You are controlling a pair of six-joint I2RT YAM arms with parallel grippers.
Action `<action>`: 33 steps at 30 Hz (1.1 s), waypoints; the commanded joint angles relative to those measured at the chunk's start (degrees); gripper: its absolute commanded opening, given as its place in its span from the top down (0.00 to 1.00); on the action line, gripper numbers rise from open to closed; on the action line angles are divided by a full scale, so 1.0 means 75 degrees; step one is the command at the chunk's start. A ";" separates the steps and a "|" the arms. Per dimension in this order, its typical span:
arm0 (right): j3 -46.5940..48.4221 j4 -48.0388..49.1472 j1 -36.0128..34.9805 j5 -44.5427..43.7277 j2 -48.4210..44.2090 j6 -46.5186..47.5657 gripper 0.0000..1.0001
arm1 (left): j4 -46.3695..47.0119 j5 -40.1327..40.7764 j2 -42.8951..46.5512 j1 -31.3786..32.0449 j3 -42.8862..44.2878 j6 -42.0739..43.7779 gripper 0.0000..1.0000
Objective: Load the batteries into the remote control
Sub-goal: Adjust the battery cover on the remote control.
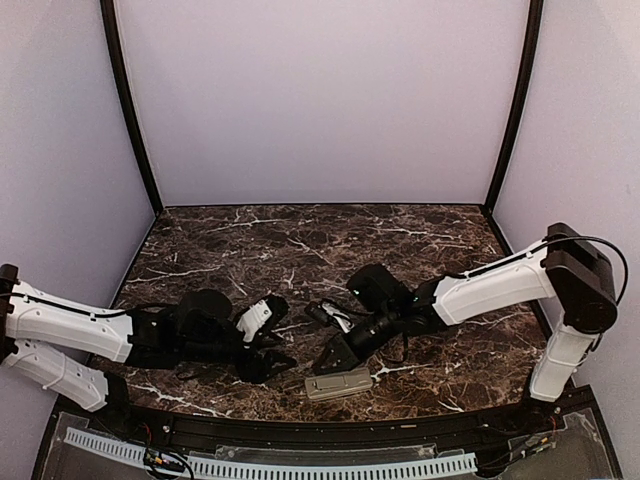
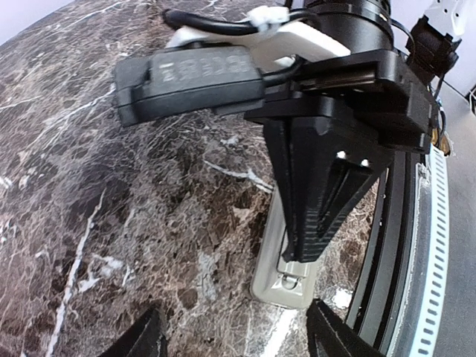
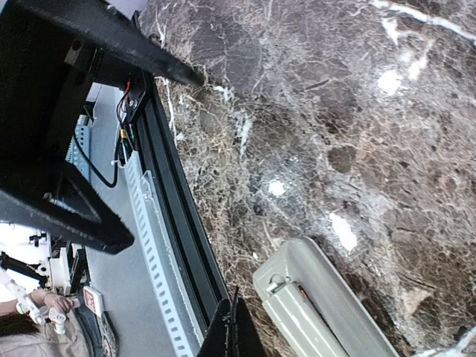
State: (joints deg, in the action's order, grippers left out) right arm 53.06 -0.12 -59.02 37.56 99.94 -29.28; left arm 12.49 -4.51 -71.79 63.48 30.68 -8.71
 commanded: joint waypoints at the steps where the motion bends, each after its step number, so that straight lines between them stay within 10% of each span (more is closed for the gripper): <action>1: 0.0328 0.0139 -0.0125 0.0312 0.0064 -0.0046 1.00 | 0.0033 0.0839 0.0712 -0.0038 -0.0538 -0.0592 0.36; 14: -0.0003 0.0068 -0.0142 0.0357 0.1334 -0.0138 1.00 | 0.0096 0.1025 0.0751 -0.0050 -0.0648 -0.0517 0.35; 33: 0.0905 -0.1421 -0.0104 0.0217 -0.0041 0.0669 1.00 | 0.0010 0.1093 0.0847 -0.0048 -0.0667 -0.0430 0.35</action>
State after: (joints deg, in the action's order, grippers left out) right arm 57.32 -7.92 -59.13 39.13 103.88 -26.20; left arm 12.58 2.94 -66.30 63.48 26.22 -12.38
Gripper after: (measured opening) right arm 0.003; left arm 0.652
